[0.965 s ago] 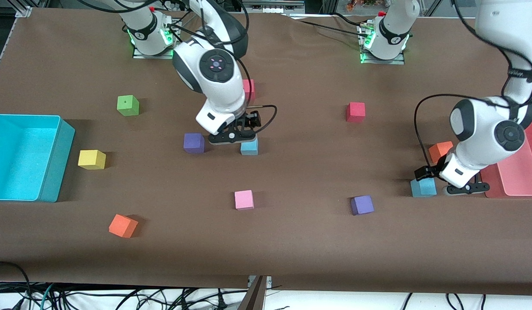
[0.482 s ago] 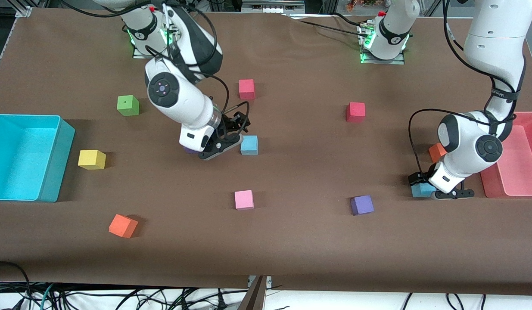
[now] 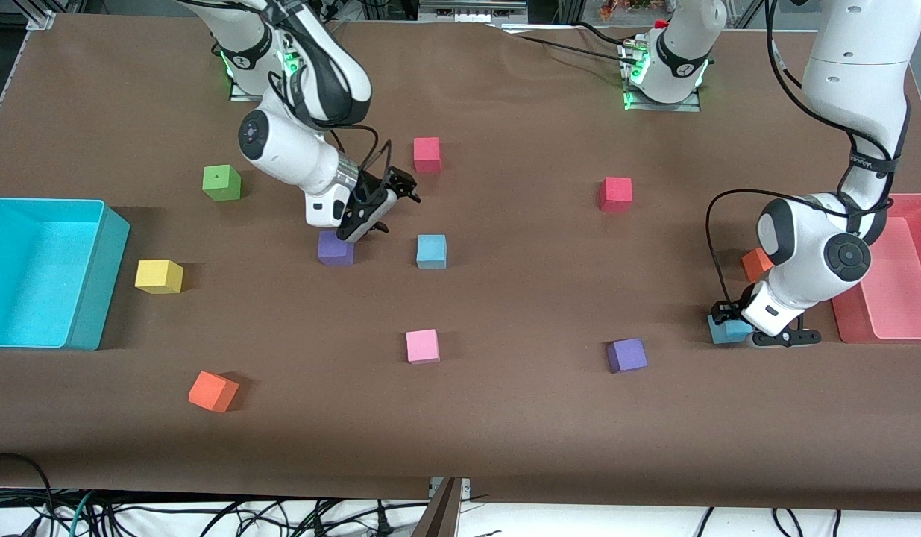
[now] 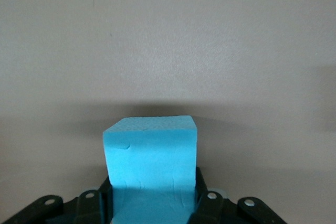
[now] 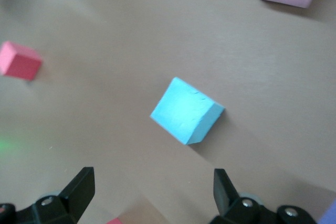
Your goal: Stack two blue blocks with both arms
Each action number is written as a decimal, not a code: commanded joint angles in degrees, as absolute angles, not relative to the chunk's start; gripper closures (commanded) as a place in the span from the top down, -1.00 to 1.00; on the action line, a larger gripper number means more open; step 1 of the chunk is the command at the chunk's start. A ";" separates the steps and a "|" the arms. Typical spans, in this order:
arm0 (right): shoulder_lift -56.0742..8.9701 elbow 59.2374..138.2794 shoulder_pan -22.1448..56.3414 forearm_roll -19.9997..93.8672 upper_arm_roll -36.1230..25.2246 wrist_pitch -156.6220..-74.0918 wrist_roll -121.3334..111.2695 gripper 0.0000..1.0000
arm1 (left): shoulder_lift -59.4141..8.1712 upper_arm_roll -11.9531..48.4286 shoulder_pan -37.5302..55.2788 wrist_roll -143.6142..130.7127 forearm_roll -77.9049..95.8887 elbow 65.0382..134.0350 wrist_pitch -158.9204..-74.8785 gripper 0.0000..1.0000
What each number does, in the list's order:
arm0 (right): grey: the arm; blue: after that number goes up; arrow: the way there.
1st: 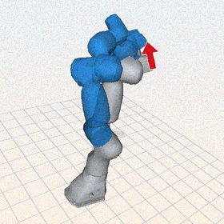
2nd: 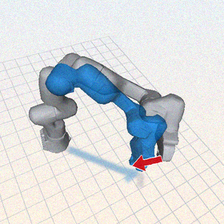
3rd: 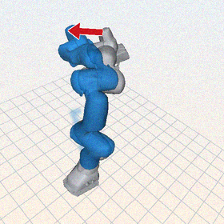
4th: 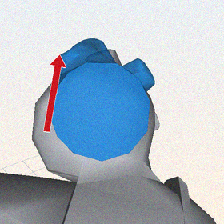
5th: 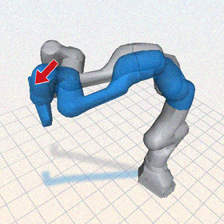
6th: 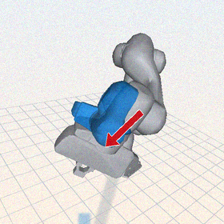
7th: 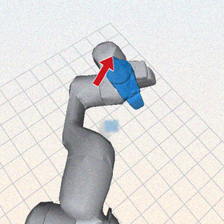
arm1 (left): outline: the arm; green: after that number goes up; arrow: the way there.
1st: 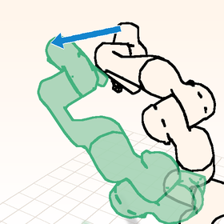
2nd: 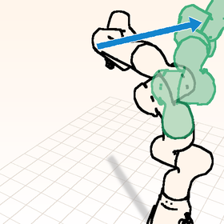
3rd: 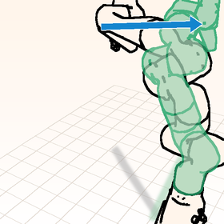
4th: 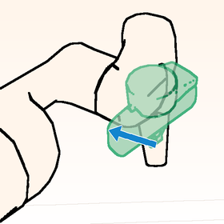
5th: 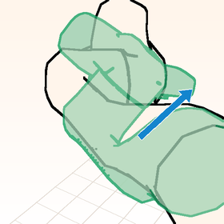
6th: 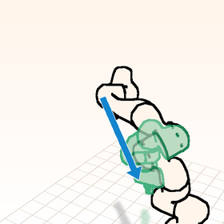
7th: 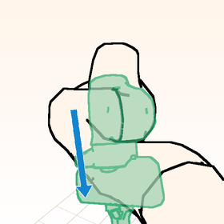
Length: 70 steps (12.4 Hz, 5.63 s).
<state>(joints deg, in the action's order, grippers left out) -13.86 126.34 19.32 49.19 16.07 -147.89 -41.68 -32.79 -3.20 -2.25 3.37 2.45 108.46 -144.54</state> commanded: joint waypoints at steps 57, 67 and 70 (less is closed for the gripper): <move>-22.08 127.16 24.27 114.70 11.60 -158.30 -123.05 0.99 | -35.53 4.66 34.31 -49.04 8.08 73.12 -113.33 1.00; -9.06 134.47 19.52 109.95 9.77 -144.19 -84.07 0.99 | -9.00 6.25 3.09 -25.71 4.16 81.72 -84.30 1.00; -8.61 133.43 18.81 98.41 1.27 -129.70 -67.83 0.99 | -2.57 4.75 1.16 -18.90 0.27 87.07 -83.58 1.00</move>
